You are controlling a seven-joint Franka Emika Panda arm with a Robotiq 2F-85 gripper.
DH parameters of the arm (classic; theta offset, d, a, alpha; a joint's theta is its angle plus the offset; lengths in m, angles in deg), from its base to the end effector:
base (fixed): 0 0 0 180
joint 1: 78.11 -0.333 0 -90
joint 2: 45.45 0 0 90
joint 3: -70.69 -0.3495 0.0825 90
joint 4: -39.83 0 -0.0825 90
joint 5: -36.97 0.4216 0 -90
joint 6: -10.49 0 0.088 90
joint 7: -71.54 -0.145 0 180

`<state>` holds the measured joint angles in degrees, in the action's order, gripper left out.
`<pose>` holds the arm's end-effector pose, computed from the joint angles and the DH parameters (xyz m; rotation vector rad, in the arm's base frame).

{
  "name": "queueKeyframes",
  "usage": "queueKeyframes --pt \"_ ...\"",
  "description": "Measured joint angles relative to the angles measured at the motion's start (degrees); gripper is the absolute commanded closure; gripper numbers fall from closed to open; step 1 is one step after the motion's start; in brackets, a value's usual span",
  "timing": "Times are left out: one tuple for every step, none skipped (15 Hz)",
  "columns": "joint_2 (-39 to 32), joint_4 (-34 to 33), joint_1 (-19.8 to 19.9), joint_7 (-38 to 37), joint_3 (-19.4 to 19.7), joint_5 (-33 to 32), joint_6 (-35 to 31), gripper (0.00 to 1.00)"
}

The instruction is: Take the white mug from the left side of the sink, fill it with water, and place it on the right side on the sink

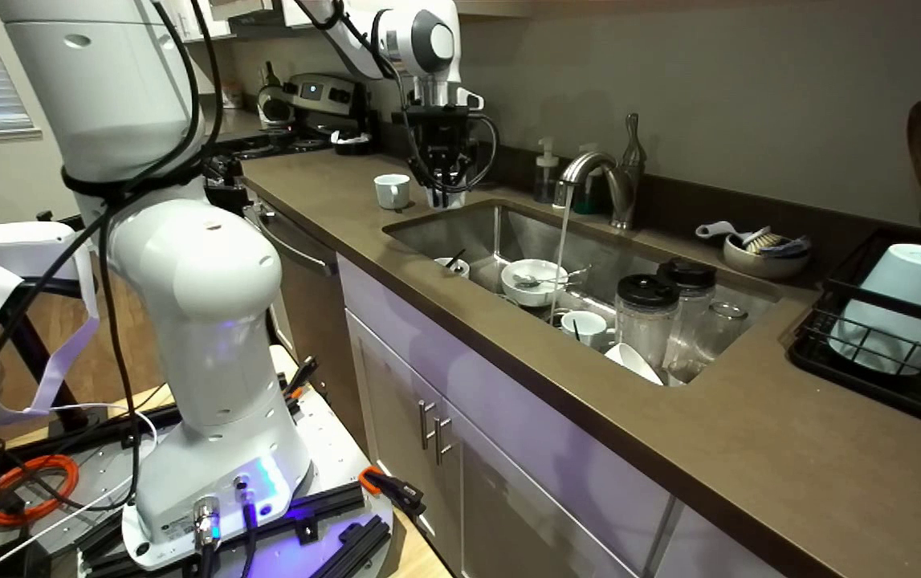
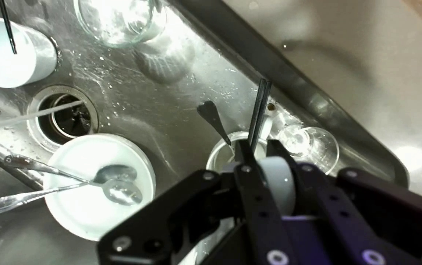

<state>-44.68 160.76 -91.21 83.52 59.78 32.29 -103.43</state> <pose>0.5107 0.2190 0.3895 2.8842 0.9963 -0.1538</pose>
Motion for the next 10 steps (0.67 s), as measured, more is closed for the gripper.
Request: queueKeyframes --pt "0.56 0.67 0.22 -0.43 0.26 0.07 -0.05 0.93" --pt "1.08 1.29 0.36 -0.98 0.61 0.19 -0.13 0.93" --pt "1.53 1.83 0.49 -1.47 0.95 0.30 -0.22 0.93" --pt "2.00 2.32 0.67 -2.06 1.22 0.50 -0.31 0.93" --pt "2.46 2.80 0.92 -2.74 1.44 0.68 -0.43 0.93" --pt "2.86 3.26 1.11 -3.65 1.70 0.85 -0.64 0.93" --pt "3.22 3.64 1.27 -4.61 2.00 1.18 -0.87 0.93" --pt "3.54 4.05 1.52 -5.56 2.22 1.81 -1.24 0.93" --pt "3.79 4.41 1.77 -6.41 2.42 2.49 -1.64 0.93" --pt "3.91 4.69 1.88 -7.31 2.69 3.20 -1.98 0.93"
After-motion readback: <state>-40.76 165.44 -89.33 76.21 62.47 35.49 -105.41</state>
